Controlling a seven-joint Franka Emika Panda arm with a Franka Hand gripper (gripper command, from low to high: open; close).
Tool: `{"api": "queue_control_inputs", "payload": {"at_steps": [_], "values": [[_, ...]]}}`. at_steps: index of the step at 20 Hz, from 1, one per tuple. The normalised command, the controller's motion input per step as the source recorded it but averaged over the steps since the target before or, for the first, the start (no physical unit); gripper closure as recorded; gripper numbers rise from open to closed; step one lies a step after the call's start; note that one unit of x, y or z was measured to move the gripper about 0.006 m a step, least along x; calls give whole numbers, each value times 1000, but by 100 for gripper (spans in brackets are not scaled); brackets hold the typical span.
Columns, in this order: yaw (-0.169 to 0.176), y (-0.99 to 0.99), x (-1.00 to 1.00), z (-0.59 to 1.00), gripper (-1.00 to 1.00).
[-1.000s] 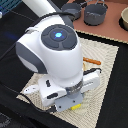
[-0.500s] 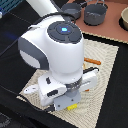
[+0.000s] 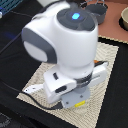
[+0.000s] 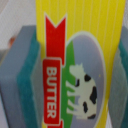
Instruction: Interact with the objects in diverse but meaningful ways.
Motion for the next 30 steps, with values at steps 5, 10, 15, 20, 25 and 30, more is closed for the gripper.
{"api": "queue_control_inputs", "payload": {"at_steps": [5,10,15,20,25,30], "values": [[102,856,7,642,100],[87,881,-5,250,100],[81,859,-126,-32,100],[85,783,-308,-288,100],[62,521,-737,-406,100],[21,158,-1000,-387,100]]}}
